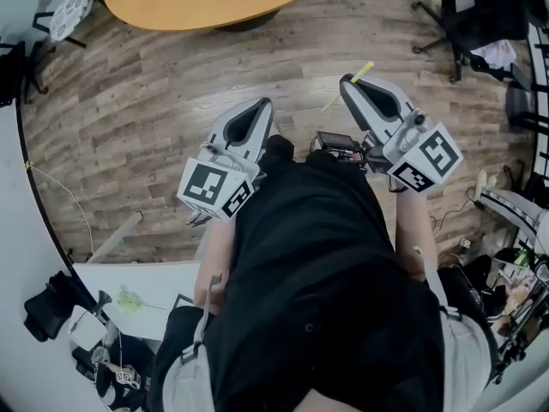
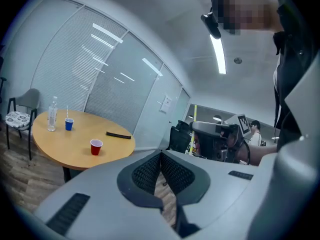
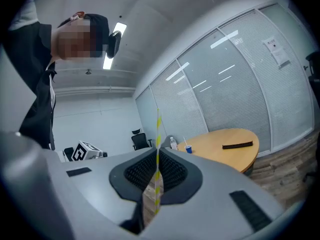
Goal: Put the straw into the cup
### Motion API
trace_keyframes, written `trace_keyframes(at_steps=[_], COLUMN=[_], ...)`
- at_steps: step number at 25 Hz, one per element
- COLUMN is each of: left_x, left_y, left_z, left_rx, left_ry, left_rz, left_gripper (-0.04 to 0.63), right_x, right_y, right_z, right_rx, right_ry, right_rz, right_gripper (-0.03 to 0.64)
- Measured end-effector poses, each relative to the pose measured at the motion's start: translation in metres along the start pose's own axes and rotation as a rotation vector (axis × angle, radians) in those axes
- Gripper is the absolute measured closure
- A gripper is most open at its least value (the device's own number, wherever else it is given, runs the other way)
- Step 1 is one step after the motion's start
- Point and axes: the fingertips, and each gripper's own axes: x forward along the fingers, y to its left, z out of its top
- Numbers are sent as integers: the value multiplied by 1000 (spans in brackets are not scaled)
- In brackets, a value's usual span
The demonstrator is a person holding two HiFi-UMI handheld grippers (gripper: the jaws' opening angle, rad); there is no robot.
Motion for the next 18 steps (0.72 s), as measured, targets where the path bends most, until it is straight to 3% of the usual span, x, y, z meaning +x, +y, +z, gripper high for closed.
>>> trace_keyframes(at_steps=[11,18], left_x=[-11,8], left_y=[48,55], left_z=[3,7], left_rx=[-16,-35], left_ry=[30,52], left_rz=[-49,-21], left_gripper=[583,583], right_x=[38,45], right_y=[-8,-29], right_z=[3,3], right_rx=[19,43], right_ry=[-12,-9], right_rz=[-65,-66], right_gripper=[591,591])
